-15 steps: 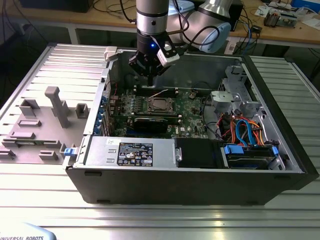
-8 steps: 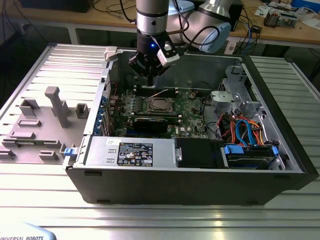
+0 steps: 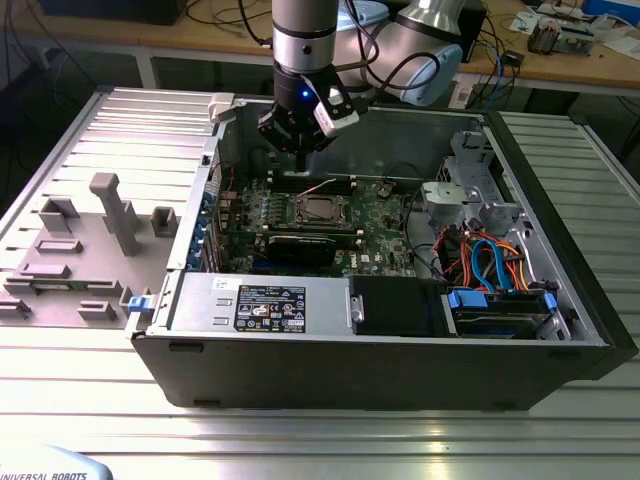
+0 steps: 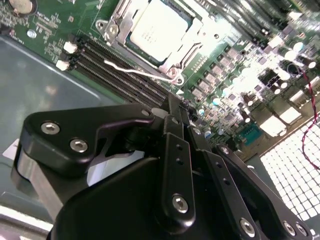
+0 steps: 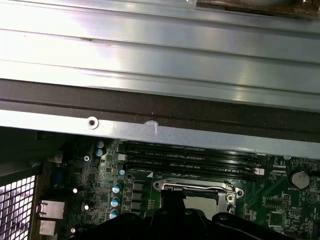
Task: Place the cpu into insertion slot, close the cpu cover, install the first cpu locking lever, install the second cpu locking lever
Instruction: 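Install the first cpu locking lever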
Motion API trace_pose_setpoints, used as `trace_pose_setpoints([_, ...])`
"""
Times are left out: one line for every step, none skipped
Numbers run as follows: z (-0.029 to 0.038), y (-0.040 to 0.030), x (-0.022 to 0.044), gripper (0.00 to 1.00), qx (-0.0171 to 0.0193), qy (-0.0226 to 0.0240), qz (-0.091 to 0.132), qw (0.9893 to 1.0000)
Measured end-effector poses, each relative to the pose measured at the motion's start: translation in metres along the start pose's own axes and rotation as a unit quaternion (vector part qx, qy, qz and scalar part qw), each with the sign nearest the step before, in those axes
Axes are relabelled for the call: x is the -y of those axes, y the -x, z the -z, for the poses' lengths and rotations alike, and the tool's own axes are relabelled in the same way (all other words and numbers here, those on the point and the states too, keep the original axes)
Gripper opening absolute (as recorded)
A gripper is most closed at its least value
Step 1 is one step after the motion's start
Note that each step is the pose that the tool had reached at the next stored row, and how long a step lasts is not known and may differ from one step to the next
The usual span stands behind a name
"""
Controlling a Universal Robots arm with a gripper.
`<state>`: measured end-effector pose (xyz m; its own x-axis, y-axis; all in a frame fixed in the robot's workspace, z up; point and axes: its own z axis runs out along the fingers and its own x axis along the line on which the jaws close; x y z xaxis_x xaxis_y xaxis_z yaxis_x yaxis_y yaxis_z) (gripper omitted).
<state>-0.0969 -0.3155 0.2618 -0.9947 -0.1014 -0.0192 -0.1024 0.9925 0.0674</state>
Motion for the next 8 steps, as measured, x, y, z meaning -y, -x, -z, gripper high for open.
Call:
trace_pose_setpoints([-0.0001, -0.0001, 0.0012, 0.11, 0.0004, 0.0033, 0.000, 1.0000])
trace_pose_setpoints([-0.0002, -0.0001, 0.0018, 0.11, 0.0006, 0.0038, -0.001, 1.0000])
trace_pose_setpoints([-0.0004, -0.0001, 0.0020, 0.11, 0.0007, 0.0038, -0.003, 1.0000])
trace_pose_setpoints([-0.0006, 0.0004, 0.0021, 0.11, 0.0008, 0.0037, -0.005, 1.0000])
trace_pose_setpoints([-0.0010, 0.0008, 0.0022, 0.11, 0.0009, 0.0037, -0.008, 1.0000])
trace_pose_setpoints([-0.0016, 0.0013, 0.0023, 0.11, 0.0012, 0.0036, -0.012, 0.9999])
trace_pose_setpoints([-0.0019, 0.0018, 0.0023, 0.11, 0.0014, 0.0035, -0.014, 0.9999])
trace_pose_setpoints([-0.0023, 0.0025, 0.0024, 0.11, 0.0017, 0.0035, -0.018, 0.9998])
